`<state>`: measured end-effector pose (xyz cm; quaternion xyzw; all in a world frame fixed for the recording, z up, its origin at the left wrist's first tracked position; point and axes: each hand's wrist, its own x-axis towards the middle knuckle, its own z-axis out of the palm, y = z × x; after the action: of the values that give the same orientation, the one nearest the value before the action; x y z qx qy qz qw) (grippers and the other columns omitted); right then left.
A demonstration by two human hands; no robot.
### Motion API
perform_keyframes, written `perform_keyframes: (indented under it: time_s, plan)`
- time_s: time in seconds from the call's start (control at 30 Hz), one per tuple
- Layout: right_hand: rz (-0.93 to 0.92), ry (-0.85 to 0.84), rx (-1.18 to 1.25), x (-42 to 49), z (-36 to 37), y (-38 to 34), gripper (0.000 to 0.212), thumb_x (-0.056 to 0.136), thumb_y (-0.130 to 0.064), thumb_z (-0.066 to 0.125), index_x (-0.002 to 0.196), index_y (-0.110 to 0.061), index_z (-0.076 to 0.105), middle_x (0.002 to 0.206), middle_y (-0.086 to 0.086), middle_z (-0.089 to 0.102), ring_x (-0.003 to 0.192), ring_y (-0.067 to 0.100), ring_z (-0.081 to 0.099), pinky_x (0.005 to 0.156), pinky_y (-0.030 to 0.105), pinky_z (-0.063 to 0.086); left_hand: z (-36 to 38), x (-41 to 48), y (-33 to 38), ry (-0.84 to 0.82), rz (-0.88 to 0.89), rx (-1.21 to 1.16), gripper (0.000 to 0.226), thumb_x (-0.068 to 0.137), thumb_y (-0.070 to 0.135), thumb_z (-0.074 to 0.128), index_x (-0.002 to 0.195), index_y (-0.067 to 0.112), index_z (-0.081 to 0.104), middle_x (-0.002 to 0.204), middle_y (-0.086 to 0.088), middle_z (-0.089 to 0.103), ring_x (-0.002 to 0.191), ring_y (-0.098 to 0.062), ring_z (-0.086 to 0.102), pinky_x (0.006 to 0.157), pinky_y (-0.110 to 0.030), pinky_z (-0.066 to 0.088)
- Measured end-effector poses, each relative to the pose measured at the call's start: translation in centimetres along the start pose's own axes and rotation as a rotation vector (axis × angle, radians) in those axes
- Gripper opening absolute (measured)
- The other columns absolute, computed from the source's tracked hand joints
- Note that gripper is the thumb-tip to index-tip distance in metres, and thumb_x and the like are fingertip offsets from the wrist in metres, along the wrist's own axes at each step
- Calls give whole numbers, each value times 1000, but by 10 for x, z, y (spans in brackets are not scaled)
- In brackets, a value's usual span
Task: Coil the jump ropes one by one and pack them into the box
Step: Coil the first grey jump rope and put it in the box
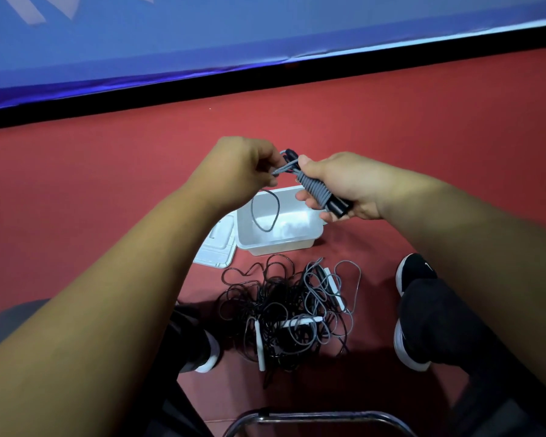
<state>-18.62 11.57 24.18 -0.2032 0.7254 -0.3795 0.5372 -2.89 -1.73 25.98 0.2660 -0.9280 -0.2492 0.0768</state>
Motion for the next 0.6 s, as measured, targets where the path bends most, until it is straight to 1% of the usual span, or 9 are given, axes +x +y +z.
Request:
perform_keyframes:
  time_s: [0.07,0.1,0.17,0.23,0.3,0.37,0.43,0.5,0.6]
  plan:
    - [-19,24,49,1,3,0,47,105,-58,57,116,-13,67,91,2,74,68,13,65,51,28,53,4,-1,1,-17,-66,-42,26,81,9,86,102,19,76,85,6,74,70,0,66,70,-25,53]
    - [-23,27,85,2,4,0,48,104,-59,58,113,-13,67,90,3,71,66,13,63,49,26,48,6,-1,2,-23,-97,-71,26,80,10,88,100,18,74,82,7,73,67,0,65,67,-25,52]
    - [-19,12,156,1,5,0,47,102,-62,59,110,-16,66,87,3,67,62,14,59,46,23,39,10,0,2,-37,-153,-132,26,77,14,91,95,15,72,76,7,70,56,6,58,59,-16,46]
    - [-20,-11,196,-1,5,0,49,99,-67,61,109,-19,65,84,3,65,58,14,55,46,21,33,13,1,2,-56,-204,-175,26,77,20,93,90,10,73,69,2,67,53,-1,54,58,-20,45]
    - [-30,-11,201,-3,5,1,54,93,-74,63,106,-22,64,82,2,63,56,14,52,49,22,28,14,0,2,-90,-245,-222,27,80,30,91,84,8,75,69,-15,66,58,-14,52,61,-27,43]
    - [-27,3,203,-5,4,1,56,89,-76,66,104,-23,63,81,1,62,55,13,51,52,23,25,12,-2,3,-127,-278,-280,30,85,36,86,79,8,76,66,-15,64,58,-18,51,57,-27,42]
    - [-17,9,220,-5,2,1,52,91,-73,67,104,-23,64,78,0,61,54,12,49,50,23,24,12,-4,5,-140,-308,-385,33,87,36,84,79,5,75,63,-11,61,56,-18,51,57,-24,49]
    - [-11,1,230,-5,0,-1,46,92,-68,66,105,-23,63,75,-1,60,53,11,47,48,22,23,13,-4,4,-120,-360,-566,31,86,33,86,86,3,76,66,-8,60,62,-20,57,72,-35,64]
    - [-13,-16,234,-3,-2,-2,42,93,-64,64,107,-25,61,73,-2,59,52,11,47,46,20,23,15,-2,0,-96,-400,-787,22,90,25,82,87,6,72,77,-7,69,78,-23,70,88,-48,63]
